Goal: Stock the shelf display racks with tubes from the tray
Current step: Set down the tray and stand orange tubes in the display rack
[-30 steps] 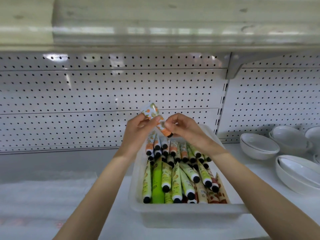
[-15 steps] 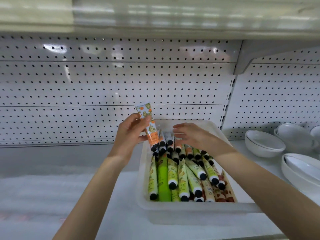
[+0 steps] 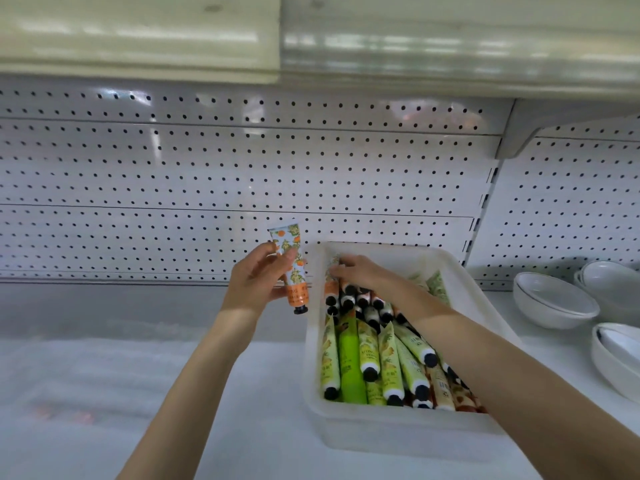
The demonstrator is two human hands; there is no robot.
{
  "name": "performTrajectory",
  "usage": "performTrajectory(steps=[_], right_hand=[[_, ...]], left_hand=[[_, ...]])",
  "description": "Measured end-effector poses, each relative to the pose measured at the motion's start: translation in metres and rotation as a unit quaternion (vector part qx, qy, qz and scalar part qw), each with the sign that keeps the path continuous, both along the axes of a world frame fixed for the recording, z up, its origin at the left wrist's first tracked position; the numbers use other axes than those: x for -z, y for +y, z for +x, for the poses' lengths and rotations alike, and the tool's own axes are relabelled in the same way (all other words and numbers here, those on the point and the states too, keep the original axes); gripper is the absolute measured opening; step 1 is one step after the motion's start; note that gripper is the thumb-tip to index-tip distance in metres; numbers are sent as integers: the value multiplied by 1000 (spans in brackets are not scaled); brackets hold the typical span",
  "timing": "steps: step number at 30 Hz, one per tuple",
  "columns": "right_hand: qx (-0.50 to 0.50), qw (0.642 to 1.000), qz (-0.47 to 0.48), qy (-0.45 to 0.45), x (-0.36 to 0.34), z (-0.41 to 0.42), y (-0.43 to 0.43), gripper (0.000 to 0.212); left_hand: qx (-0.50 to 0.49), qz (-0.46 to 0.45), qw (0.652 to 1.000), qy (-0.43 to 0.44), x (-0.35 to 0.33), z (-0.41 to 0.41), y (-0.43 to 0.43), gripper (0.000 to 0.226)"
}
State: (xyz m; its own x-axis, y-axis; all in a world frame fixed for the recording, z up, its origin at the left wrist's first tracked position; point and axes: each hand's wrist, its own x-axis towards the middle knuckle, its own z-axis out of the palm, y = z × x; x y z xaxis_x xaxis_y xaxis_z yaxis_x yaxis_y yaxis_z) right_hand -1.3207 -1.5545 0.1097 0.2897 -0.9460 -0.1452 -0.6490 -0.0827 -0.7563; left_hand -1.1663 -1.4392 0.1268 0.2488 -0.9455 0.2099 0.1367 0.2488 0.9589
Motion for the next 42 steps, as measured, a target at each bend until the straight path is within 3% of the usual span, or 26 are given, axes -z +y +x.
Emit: performTrajectory(steps=[6,13,19,22,30,33,38,42], right_hand=[[-2,999,-17,-48,-4,7,10,35],[43,994,-82,-52,-4,14,33,39],[100,972,-89,-195,-19,22,68,33],[116,952,-113,-259,-25,25,93,14],[81,886,-130,-438,-59,18,153,18],[38,890,-116,-438,-65,24,177,23],[9,913,-99,-395,-58,42,218,10],[-7,904,-96,-416,-47,62,249,12]], left_hand=[[-17,6,1000,13,9,19,14,8],[35,13,999,13,6,31,13,8],[89,7,996,-9,10,42,17,15],[98,11,995,15,12,49,21,11],[96,-17,995,27,6,66,61,5],[80,-32,996,21,1,80,86,10],[38,-43,998,1,3,106,140,10],[12,-34,999,-22,7,130,184,9]])
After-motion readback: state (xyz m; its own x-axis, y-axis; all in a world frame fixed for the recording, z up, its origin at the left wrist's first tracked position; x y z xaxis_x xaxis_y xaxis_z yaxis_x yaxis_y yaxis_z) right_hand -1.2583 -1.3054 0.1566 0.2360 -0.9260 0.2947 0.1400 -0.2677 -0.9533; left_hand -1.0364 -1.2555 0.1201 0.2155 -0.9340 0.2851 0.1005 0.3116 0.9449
